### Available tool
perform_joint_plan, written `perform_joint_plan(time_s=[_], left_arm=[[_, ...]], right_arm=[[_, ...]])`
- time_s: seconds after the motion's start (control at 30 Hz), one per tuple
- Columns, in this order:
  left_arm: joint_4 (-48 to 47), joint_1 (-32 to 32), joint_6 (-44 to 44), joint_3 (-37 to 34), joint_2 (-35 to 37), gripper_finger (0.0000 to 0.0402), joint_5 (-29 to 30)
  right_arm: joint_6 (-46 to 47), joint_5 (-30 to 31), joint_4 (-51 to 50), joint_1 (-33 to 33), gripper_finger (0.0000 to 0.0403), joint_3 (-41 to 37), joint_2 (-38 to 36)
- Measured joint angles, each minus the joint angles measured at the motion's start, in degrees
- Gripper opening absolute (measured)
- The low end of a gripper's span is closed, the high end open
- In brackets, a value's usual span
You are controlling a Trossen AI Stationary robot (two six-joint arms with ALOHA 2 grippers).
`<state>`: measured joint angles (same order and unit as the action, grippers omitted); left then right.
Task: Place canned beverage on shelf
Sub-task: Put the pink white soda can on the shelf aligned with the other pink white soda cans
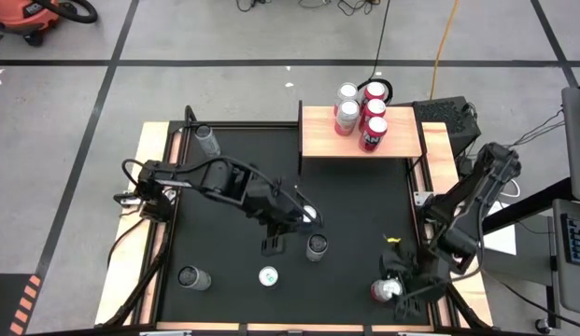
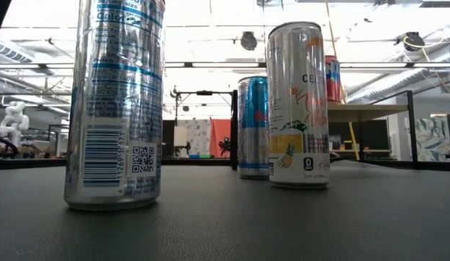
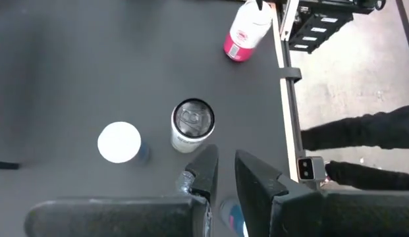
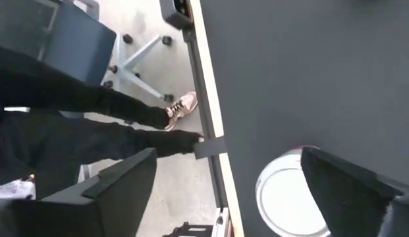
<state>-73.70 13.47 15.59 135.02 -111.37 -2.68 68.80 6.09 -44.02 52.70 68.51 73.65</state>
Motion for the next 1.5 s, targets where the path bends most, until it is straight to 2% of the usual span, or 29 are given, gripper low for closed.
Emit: perform_joint_plan(time_s=[0.17,0.43,0.57,0.67,0.97,1.17,1.5], left_arm=[[-0.4,0.5,-0.5,0.0,0.0,0.0054,1.5],[-0.6,0.4,-0.5,0.0,0.0,0.0054,2.0],[-0.6,0.4,-0.9,0.0,0.0,0.0054,4.5],[-0.6,0.1,-0.9,0.0,0.0,0.0054,5.9],[-0.7,-2.4,-1.5,0.0,0.0,0.0054,6.0],[-1.2,-3.4,-2.9,0.0,0.0,0.0054,6.0],[-2.4,-3.7,-4.2,0.0,0.0,0.0054,6.0]], right_arm=[[-2.0,0.1,-1.1,1.8,0.0397,0.0,2.2],[-7.7,0.0,-6.8,3.8,0.0399,0.0,3.5],[-8.4,0.2,-11.9,3.8,0.0399,0.0,3.5],[-9.7,1.3,-11.7,3.6,0.0399,-0.4,3.5],[-11.3,-0.1,-10.8,3.6,0.0399,-1.4,4.2],[-15.4,-0.2,-10.7,3.6,0.0398,-1.4,8.2],[-14.7,-0.3,-10.0,3.5,0.0392,-1.5,14.5]])
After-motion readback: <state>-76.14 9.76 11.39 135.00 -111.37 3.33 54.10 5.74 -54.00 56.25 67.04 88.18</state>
